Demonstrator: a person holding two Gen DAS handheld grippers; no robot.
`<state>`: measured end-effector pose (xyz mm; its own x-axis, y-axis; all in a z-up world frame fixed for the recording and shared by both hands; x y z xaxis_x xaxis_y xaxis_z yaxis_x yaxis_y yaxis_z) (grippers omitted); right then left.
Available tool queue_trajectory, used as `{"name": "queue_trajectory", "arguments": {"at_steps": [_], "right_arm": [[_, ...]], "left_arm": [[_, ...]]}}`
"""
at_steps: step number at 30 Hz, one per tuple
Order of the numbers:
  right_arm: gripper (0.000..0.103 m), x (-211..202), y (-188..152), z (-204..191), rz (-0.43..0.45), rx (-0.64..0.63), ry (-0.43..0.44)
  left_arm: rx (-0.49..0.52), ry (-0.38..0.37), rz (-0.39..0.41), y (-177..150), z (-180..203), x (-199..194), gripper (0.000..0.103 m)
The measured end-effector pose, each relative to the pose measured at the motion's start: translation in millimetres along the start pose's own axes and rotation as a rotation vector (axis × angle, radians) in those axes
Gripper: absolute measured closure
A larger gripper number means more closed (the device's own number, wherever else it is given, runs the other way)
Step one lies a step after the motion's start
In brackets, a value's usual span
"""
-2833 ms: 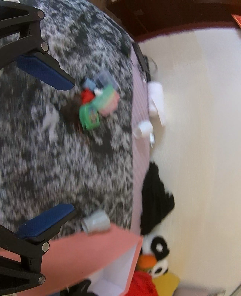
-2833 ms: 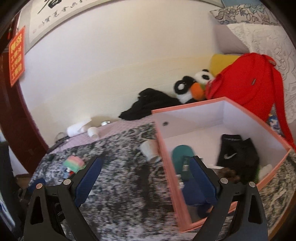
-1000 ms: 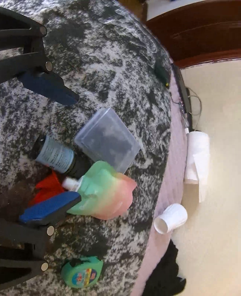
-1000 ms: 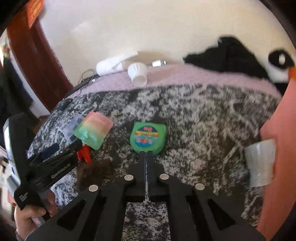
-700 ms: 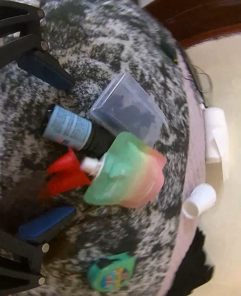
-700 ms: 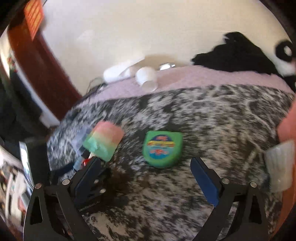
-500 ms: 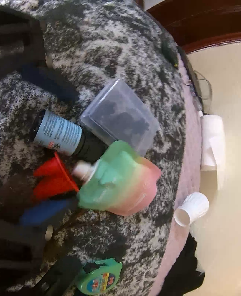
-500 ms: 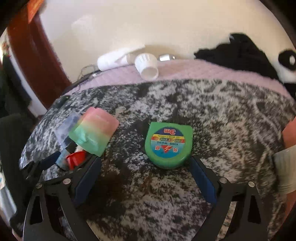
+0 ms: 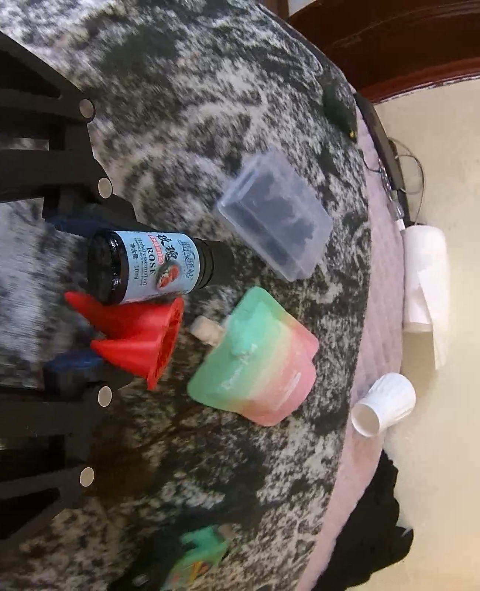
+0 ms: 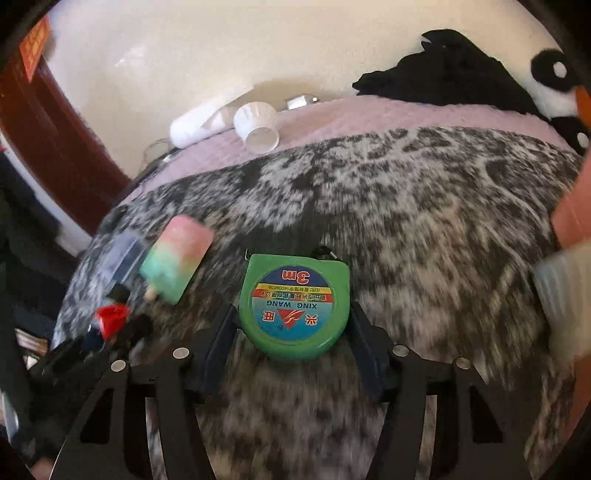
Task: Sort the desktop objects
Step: 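Grasp the red funnel with the left gripper while the right grasps the green tape measure, then carry funnel and tape measure into the pink box and open both grippers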
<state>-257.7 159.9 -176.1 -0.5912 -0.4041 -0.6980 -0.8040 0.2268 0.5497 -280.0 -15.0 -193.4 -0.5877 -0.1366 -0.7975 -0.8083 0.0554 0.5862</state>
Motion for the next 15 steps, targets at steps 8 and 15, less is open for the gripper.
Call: {"name": "queue_trajectory", "arguments": {"at_steps": [8,15], "right_arm": [[0.040,-78.6,-69.8,-16.8,-0.033,0.021,0.032],[0.040,-174.6,-111.6,-43.0,0.056,-0.032,0.060]], "left_arm": [[0.042,-0.033,0.040,-39.2,2.9,-79.1,0.093],[0.029,-0.102,0.110,-80.3,-16.3,-158.9,0.093]]}}
Point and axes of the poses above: each gripper's, at about its wrist camera, not at the fingertips, and x roughly the way its jaws point, z to its right, y to its top, the point moved 8 cm from there along x, roughly the way its jaws point, and after that the axes turned 11 degrees about y, right-handed, at the moved point
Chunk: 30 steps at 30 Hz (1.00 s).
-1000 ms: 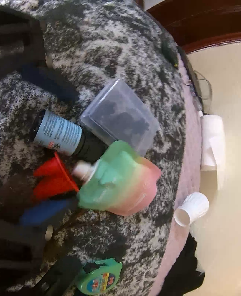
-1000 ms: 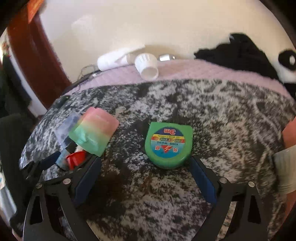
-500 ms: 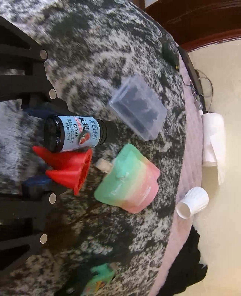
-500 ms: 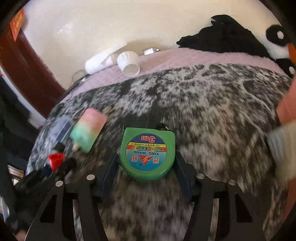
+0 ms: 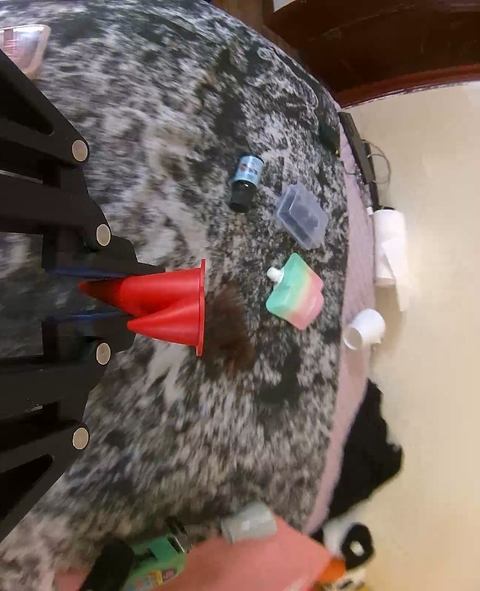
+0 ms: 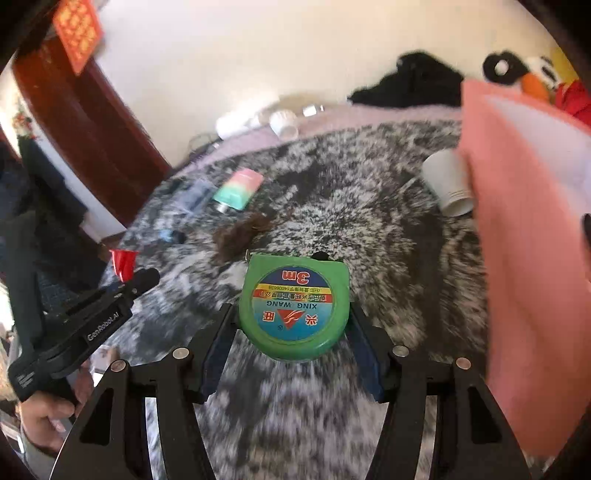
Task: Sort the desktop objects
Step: 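Carry funnel and tape measure into the pink box and open both grippers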
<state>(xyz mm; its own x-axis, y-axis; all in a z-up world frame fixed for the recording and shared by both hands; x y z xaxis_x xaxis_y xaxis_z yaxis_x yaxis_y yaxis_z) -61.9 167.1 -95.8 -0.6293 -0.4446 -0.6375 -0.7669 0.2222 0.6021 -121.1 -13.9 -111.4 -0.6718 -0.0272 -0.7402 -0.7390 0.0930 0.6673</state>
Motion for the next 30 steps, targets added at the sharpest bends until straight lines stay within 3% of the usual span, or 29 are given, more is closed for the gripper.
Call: {"name": "queue_trajectory", "arguments": {"at_steps": [6,12,19,25,30], "right_arm": [[0.040,-79.5,-12.5,-5.0,0.126,-0.027,0.048],[0.040,-141.1,-4.6,-0.5,0.250,-0.040,0.066],[0.040,-194.2,7.7,45.7,0.370,0.068,-0.011],[0.040,-223.8,14.4,96.4,0.448,0.148,-0.149],[0.039,-248.5,14.8,135.3,0.527,0.201,-0.291]], "left_arm": [[-0.015,-0.050,0.076,-15.7,-9.1,-53.9,0.093],[0.046,-0.102,0.166,-18.1,19.3,-94.4,0.093],[0.125,-0.228,0.194,6.4,116.5,-116.0,0.093],[0.248,-0.311,0.251,34.5,224.0,-133.4,0.093],[0.324,-0.386,0.274,27.6,290.2,-139.7,0.093]]}}
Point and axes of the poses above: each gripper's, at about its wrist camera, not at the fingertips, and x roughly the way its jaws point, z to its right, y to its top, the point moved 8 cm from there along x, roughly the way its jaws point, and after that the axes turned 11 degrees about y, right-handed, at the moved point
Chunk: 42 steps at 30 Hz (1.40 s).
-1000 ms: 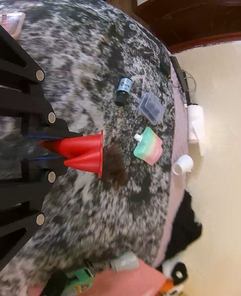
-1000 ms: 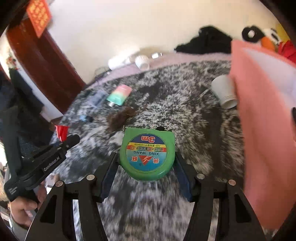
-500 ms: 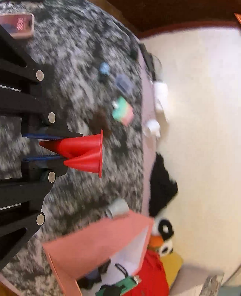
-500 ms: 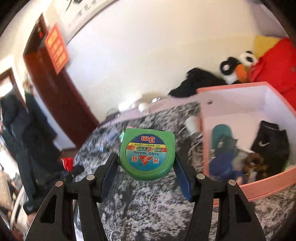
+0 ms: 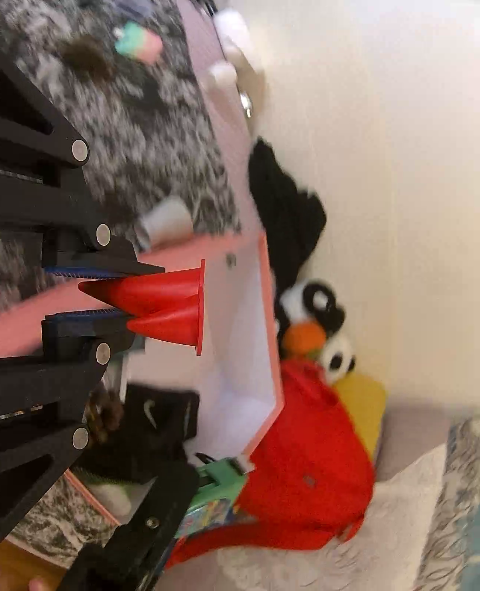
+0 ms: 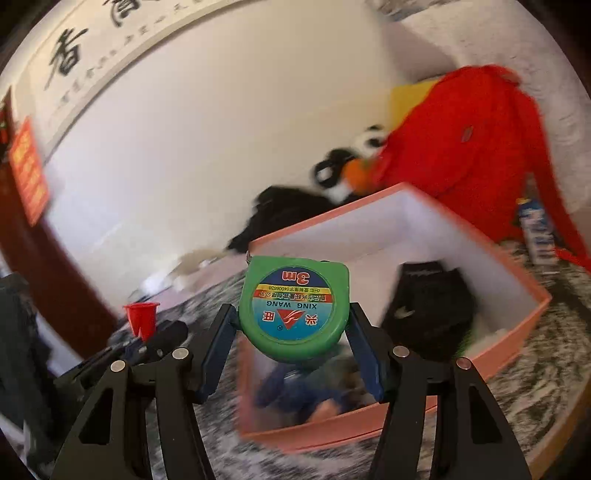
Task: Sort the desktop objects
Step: 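Carry funnel and tape measure into the pink box and open both grippers, then withdraw both grippers from the box back to the remaining items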
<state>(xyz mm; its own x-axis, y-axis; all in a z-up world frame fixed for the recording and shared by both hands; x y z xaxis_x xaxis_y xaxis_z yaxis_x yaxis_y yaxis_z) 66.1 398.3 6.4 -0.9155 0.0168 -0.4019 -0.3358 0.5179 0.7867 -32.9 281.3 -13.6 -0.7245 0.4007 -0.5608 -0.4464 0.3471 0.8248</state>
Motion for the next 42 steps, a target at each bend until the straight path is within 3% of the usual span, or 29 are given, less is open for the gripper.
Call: {"name": "queue_trajectory", "arguments": {"at_steps": [4,13,15,16,17,18,26,31,37,42], "right_arm": [[0.039,-0.2,3.8,27.7,0.010,0.008,-0.076],[0.039,3.4,-1.0,59.0,-0.023,0.044,-0.111],[0.035,1.2,-3.4,59.8,-0.022,0.063,-0.105],[0.025,0.3,-2.7,60.5,-0.017,0.070,-0.102],[0.020,-1.7,-2.1,60.3,-0.008,0.077,-0.101],[0.014,-4.6,-1.6,59.5,0.004,0.083,-0.100],[0.014,-10.0,0.1,58.4,0.020,0.100,-0.095],[0.013,-6.8,1.2,54.6,0.027,0.117,-0.084],[0.013,3.0,-2.2,27.3,0.020,0.067,-0.042],[0.013,10.8,-10.3,-18.7,0.003,-0.028,0.029]], "left_arm": [[-0.043,-0.073,-0.029,1.2,25.2,18.7,0.093],[-0.011,-0.080,-0.087,-11.9,54.2,42.8,0.089],[-0.005,-0.080,-0.093,-13.0,58.4,42.5,0.047],[-0.004,-0.070,-0.089,-13.1,59.4,42.3,0.013],[-0.005,-0.047,-0.072,-12.2,58.8,41.6,0.002],[-0.004,-0.018,-0.048,-10.9,58.2,39.4,0.002],[-0.050,-0.024,-0.078,-16.5,59.8,41.7,0.002],[-0.069,0.038,-0.089,-18.6,48.0,37.8,0.002],[-0.178,0.155,-0.071,-17.3,-10.0,12.4,0.002],[-0.195,0.315,-0.046,-29.2,-74.3,-14.2,0.002]]}}
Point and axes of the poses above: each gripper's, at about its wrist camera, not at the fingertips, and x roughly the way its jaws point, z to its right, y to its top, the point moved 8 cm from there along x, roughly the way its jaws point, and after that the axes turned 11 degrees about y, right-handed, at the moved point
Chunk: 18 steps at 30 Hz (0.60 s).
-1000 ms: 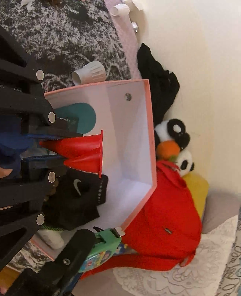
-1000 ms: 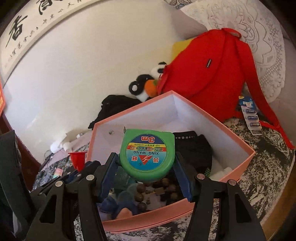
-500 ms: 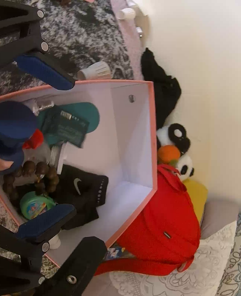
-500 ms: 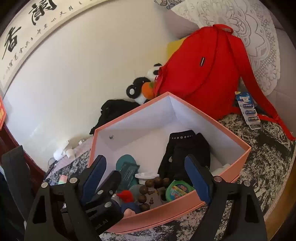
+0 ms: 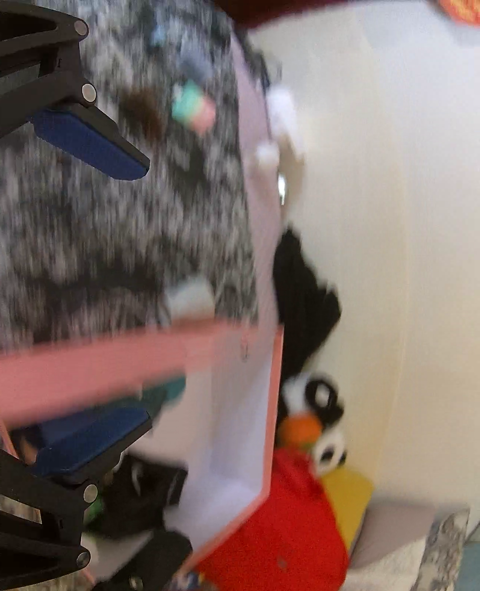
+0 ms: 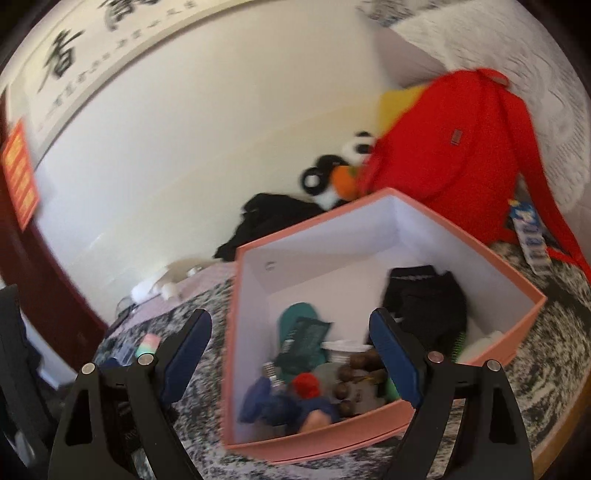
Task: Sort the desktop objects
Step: 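Withdraw both grippers from the box back to the remaining items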
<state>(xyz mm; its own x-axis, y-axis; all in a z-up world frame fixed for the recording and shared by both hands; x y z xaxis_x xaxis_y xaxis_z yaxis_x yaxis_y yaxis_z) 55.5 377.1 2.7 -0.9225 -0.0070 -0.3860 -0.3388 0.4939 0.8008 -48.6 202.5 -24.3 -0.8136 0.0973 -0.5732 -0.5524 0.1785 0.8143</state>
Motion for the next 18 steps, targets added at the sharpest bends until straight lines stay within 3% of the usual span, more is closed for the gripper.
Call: {"name": "queue_trajectory", "arguments": {"at_steps": [6,10,12,18], "right_arm": [[0.013,22.8,-16.8,-50.7,-0.049,-0.026,0.077],[0.013,55.5,-30.9,-91.4,-0.076,-0.093,0.104],[0.013,84.4,-39.1,-111.4,-0.113,-0.112,0.131],[0.013,228.0,-85.0,-184.2,-0.326,-0.141,0.226]], "left_arm": [[0.012,0.113,-0.022,-18.8,-80.9,29.3,0.002],[0.046,0.217,-0.067,-40.4,-150.3,78.6,0.002],[0.024,0.254,-0.101,-42.3,-192.4,108.2,0.002],[-0.144,0.319,-0.235,-47.9,-292.6,181.9,0.002]]}}
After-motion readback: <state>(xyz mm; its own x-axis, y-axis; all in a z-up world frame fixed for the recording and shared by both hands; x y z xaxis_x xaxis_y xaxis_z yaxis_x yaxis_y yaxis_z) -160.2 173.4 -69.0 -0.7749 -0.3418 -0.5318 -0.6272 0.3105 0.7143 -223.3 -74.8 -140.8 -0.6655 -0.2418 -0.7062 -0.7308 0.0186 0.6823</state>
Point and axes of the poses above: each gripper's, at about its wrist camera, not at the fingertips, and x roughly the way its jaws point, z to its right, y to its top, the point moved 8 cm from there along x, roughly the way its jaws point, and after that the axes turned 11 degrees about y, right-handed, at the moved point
